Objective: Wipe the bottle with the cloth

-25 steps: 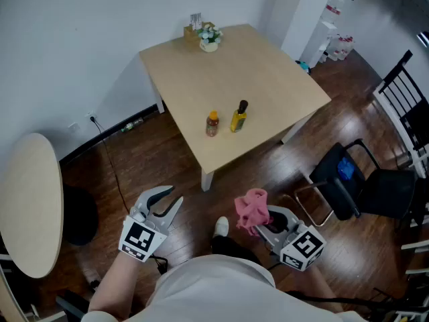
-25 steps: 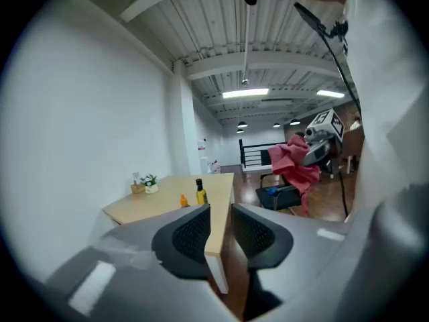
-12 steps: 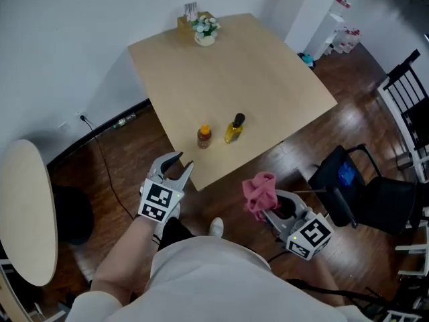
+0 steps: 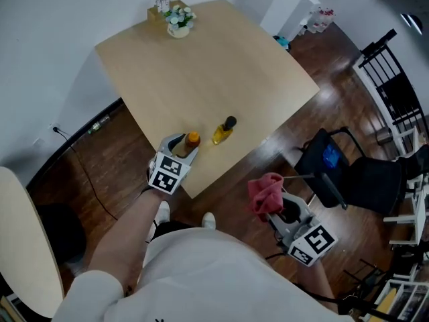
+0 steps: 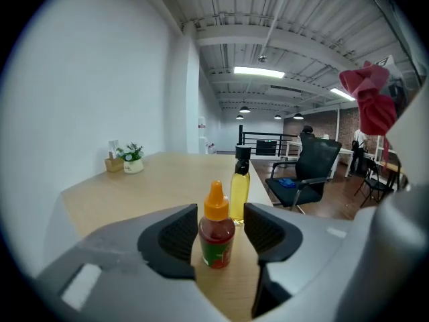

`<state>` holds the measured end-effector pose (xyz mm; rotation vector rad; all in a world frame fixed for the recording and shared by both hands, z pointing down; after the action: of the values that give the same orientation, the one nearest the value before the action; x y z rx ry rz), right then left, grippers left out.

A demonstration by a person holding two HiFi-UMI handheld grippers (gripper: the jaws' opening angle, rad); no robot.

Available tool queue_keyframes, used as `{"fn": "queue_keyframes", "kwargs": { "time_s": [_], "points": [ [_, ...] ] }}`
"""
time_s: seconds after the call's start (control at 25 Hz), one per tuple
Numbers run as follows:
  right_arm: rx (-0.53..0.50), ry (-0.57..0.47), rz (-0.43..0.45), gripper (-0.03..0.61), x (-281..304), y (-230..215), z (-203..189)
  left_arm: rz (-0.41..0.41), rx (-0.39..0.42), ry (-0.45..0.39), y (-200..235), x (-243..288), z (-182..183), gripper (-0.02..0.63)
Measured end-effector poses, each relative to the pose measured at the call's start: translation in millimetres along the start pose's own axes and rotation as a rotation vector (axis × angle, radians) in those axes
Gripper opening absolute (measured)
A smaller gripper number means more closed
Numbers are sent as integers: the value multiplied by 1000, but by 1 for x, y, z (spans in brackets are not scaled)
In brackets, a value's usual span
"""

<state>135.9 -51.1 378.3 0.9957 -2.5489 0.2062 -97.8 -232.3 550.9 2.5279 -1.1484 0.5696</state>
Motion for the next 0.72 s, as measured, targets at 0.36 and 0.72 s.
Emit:
{"fn": "queue_keyframes", "kwargs": {
  "time_s": [0.36,0.72],
  "points": [
    [40,46,-124,91,-14,8,-5,-40,-5,25,9,37,-9,192],
    [52,64,-152,91,-18,9,-7,-62,4,29,10,43,-7,166]
  ]
}}
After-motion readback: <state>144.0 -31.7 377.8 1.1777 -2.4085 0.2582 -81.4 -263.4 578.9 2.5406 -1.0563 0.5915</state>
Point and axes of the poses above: the fingertips, and each gripper's own axes: x forward along the fingers, y to its left, z out of its top, the point moved 6 cm from there along -x, backward along the fingers, and after that the axes turned 7 degrees about -x, right-handed, at the moved point
